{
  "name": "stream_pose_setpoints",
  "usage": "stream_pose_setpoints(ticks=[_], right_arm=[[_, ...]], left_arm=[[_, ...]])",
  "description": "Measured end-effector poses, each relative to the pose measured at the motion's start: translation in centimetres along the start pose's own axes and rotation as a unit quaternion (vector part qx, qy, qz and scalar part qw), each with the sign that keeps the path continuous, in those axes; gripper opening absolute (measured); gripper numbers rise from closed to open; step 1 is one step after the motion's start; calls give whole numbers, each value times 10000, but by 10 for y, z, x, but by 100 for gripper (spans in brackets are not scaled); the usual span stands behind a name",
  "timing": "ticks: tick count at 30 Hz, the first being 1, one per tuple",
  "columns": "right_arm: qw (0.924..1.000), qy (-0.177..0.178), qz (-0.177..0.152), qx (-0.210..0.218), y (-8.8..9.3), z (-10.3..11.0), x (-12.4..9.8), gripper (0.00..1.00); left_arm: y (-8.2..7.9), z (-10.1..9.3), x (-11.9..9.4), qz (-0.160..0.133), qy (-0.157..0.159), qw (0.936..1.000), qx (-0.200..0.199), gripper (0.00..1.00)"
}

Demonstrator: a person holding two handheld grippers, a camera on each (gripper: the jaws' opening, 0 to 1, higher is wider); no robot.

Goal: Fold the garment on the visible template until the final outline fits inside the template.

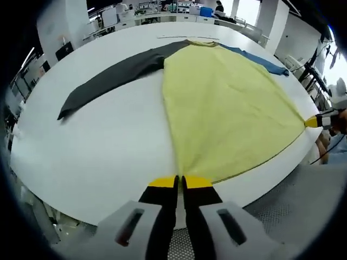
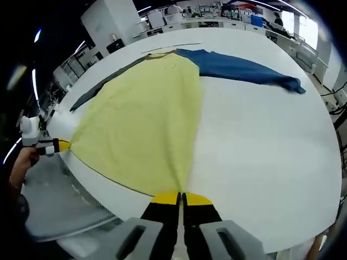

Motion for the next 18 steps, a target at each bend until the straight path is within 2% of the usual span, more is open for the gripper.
stream_pose_setpoints(ticks=[3,9,12,15,18], right_arm=[[9998,-10,-176,91,-5,-1,-2,3],[9981,-107,-482,376,-16,-5,-7,34],[9964,-47,-729,430,-26,-11,-11,41],[9924,-71,-1027,677,-38,-18,-17,48],[9871,-126,-1274,965,-52,-33,-25,49]], left_arm=[[-7,-1,-4,-203,35,9998,9,7],[-31,-9,-13,-881,416,9952,57,40],[-39,-8,-15,-1072,352,9932,297,49],[-44,-11,-18,-1201,447,9914,275,58],[-49,-14,-19,-1357,498,9888,358,69]])
Point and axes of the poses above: the point that each gripper's makers call its tool centre point, and the gripper's own axes: x roughly forward along the fingers, z roughly to its left, y roughly out of its underside, the point moved 4 cm from there along -x, roughly backward along the fingers, and after that the axes turned 3 degrees about -x, right-handed, at the moved point
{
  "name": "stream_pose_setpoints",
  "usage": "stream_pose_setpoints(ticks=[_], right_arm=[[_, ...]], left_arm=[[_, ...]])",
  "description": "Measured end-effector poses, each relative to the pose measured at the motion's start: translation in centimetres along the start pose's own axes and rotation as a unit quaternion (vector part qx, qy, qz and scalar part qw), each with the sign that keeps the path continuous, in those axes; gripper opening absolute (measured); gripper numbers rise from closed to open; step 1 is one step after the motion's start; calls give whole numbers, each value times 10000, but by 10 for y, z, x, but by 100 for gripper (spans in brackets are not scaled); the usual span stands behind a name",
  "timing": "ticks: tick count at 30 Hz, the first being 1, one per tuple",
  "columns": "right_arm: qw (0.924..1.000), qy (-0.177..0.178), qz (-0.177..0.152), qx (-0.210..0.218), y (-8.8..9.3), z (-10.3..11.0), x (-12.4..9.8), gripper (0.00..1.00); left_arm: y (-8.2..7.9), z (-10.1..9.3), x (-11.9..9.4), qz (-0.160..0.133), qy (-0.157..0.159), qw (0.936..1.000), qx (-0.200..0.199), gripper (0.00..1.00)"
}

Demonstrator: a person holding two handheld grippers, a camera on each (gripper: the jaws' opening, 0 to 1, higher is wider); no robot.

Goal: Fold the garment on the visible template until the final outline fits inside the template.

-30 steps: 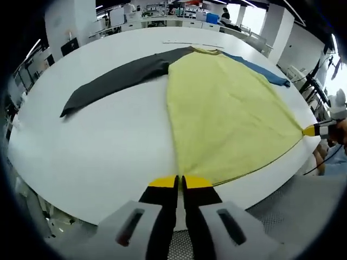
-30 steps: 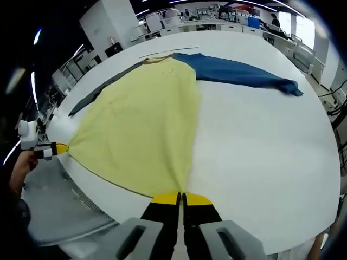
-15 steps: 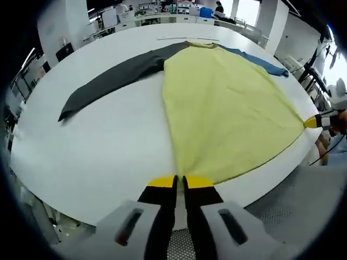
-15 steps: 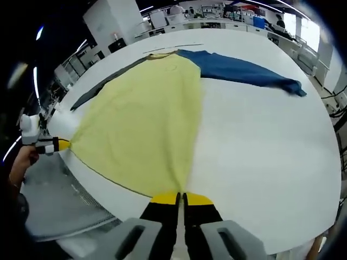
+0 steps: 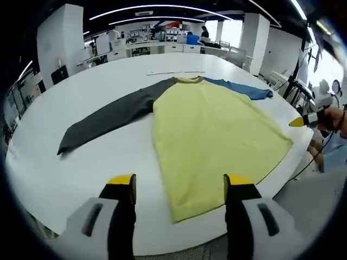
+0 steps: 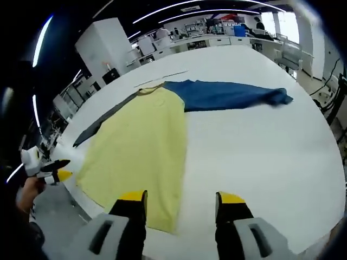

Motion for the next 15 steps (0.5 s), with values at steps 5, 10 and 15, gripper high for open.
stream_pose_setpoints(ticks=[5,10,15], right_arm=[[9997,94,-184,151,-23,-21,-5,50],[9980,450,-429,139,-48,-46,-9,47],[9960,571,-630,289,-68,-65,-9,47]], left_arm=[[-7,-2,0,-154,90,9998,33,80],[-12,-2,0,-235,131,9996,-40,87],[-14,0,-1,-185,91,9998,-12,90]])
Point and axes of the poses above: the point that each gripper's makers call its tool centre point, and the gripper's own axes: x roughly forward along the fingers, z roughly to its left, y roughly out of its underside, the point moved 4 cm from there along -x, roughly backward along the fingers, and after that the axes turned 3 degrees about -x, right-handed, at the moved point
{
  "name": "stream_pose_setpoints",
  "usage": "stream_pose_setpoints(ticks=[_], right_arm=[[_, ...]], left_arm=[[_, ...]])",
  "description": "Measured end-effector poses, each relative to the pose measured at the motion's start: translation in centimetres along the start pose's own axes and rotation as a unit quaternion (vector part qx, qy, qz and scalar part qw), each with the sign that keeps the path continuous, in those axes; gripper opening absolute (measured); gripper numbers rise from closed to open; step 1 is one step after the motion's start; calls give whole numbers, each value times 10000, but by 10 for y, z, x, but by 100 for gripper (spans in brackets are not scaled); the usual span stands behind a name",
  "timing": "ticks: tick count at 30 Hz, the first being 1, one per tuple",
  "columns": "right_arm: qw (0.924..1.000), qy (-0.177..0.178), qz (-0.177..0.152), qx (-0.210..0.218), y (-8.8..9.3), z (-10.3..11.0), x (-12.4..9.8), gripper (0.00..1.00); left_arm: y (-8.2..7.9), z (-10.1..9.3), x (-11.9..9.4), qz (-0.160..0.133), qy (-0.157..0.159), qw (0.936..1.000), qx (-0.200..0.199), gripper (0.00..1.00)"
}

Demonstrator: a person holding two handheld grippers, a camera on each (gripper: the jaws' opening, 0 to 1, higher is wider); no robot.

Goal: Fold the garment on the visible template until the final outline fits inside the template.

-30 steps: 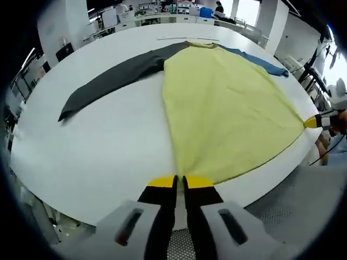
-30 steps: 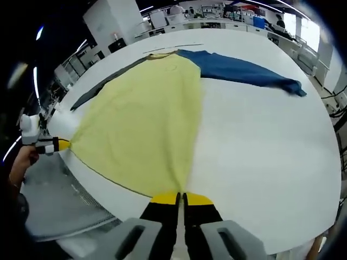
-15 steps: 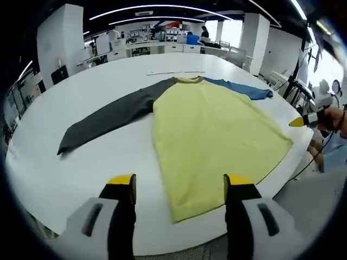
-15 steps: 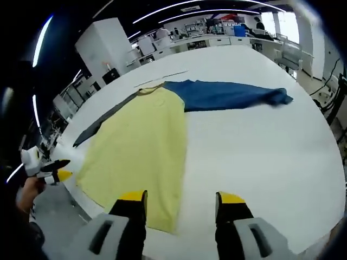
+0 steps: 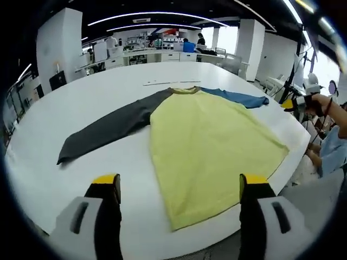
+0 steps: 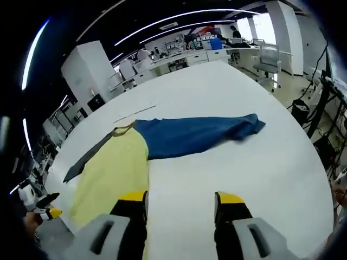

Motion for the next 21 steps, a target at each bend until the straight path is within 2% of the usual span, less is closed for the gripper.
stream_pose_setpoints(ticks=[4,7,11,18,19,21], right_arm=[[9998,62,-144,-90,-11,-11,7,47],[9997,78,-214,30,-18,-19,13,47],[9994,242,-181,-151,-26,-33,21,47],[9981,337,-392,-346,-41,-60,48,43],[9982,371,-398,-269,-42,-66,51,41],[9981,335,-269,448,-40,-69,56,34]], left_arm=[[-3,0,0,-64,35,9999,129,99],[-4,-1,1,-59,33,9998,163,99],[-6,-3,1,-94,76,9998,140,99],[-15,-7,0,-304,189,9993,134,99],[-16,-7,0,-336,183,9992,134,99],[-19,-5,-2,-389,158,9991,90,99]])
Point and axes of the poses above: the point that each gripper's makers call its tool centre point, and the gripper's own axes: x roughly forward along the fingers, z roughly to its left, y roughly out of its underside, the point moved 4 cm from there along -x, roughly backward along the fingers, and after that the axes turned 3 degrees about -x, right-handed, at the moved point
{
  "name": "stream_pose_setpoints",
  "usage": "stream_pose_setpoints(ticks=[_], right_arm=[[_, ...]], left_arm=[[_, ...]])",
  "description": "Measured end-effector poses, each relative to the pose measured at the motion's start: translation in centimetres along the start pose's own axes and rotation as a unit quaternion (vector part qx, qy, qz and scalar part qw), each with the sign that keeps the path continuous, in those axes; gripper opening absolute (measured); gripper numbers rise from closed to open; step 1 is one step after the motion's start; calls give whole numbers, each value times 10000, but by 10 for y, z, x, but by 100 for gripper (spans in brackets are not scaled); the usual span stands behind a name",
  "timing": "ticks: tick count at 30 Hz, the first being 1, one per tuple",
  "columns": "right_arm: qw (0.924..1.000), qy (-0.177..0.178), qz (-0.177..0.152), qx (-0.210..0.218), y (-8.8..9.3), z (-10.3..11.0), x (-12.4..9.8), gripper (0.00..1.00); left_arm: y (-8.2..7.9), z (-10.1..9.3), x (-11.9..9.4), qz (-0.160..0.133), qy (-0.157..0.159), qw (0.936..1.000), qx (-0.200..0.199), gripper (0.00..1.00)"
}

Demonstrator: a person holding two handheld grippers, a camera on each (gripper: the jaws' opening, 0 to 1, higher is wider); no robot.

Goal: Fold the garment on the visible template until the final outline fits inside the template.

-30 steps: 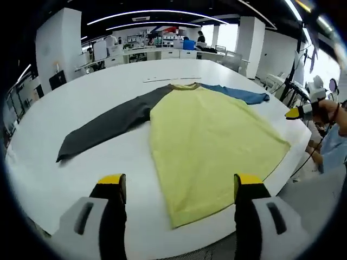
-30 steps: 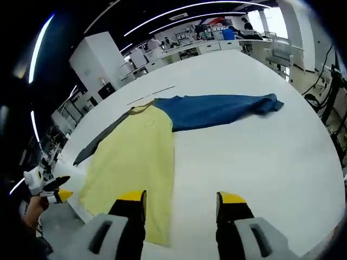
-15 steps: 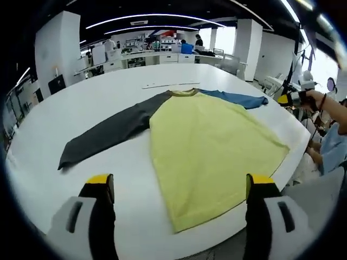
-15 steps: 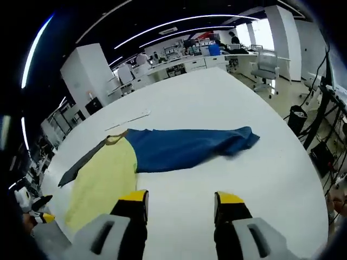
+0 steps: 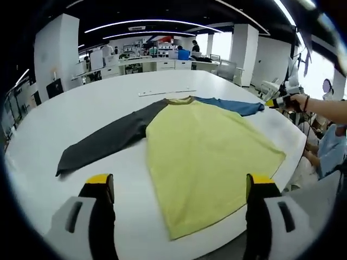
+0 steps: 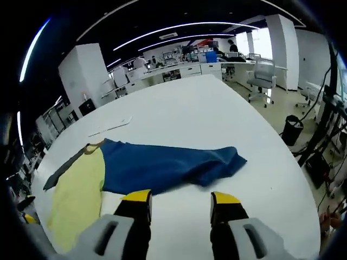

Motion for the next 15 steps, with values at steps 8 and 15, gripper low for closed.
stream_pose_setpoints(ticks=[8,15], right_arm=[[9974,249,-122,671,-5,-14,14,27],[9977,400,-20,538,-5,-16,23,18]], left_arm=[[-13,6,-7,-398,-99,9990,-184,92],[-9,11,-6,-314,-196,9991,-190,90]])
Point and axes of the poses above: the point that each gripper's makers call its tool centre point, and the gripper's own axes: x roughly forward along the fingers, z roughly to its left, y roughly out of its underside, the point moved 4 cm from there along -x, roughly backward along the fingers, and after that the axes turned 3 degrees about -x, right-handed, at the moved point
